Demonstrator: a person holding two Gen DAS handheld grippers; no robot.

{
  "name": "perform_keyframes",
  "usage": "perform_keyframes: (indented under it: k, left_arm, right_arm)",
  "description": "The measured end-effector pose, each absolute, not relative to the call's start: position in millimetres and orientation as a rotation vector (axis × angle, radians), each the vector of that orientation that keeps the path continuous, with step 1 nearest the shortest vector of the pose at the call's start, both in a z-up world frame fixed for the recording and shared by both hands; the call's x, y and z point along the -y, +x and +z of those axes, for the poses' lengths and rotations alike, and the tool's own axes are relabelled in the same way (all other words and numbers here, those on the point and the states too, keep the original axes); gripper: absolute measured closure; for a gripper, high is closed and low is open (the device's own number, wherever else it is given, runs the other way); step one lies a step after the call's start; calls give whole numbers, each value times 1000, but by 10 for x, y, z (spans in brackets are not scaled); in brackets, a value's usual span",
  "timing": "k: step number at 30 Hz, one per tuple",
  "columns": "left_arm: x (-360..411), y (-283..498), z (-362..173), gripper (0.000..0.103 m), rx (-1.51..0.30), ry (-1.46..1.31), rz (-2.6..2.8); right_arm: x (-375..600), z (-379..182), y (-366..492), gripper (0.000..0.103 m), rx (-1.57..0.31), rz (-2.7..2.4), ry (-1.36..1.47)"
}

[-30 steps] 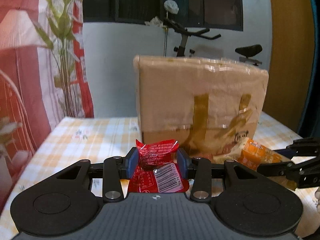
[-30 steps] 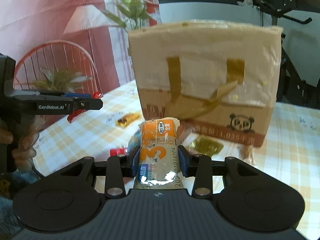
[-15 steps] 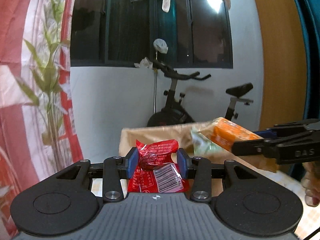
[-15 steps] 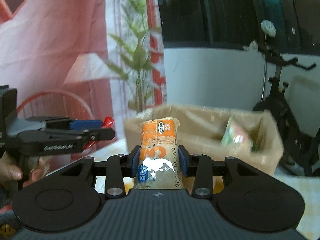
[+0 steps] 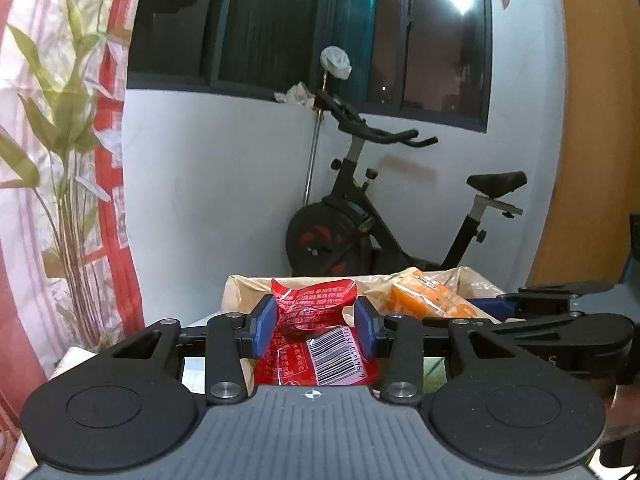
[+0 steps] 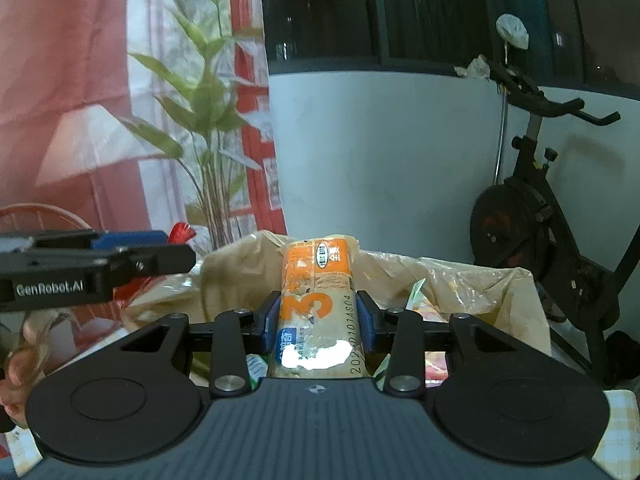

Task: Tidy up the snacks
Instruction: 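Carry both packs over the box and open both tools to drop them, then move both tools back down to the snack pile on the table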

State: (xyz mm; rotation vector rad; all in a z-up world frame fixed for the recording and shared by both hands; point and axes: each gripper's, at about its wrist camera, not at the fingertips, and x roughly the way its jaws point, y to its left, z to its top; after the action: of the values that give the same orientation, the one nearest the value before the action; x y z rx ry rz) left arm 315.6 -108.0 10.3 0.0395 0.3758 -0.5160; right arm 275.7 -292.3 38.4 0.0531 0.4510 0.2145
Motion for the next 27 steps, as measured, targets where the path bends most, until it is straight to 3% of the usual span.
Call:
perform_keyframes:
  k: [7,14,27]
  left_arm:
    - [1143,3278,-27,45,-441,46,-536]
    - [1079,3120,-2,34,-449,48,-516]
    - [740,2578,41,31,-451,64,-448]
  right_arm:
    - [2958,251,2914,61,-523,167,62]
    - [3049,346,2686,47,-489,137,74]
    - [2899,376,2104,45,-454,108,78]
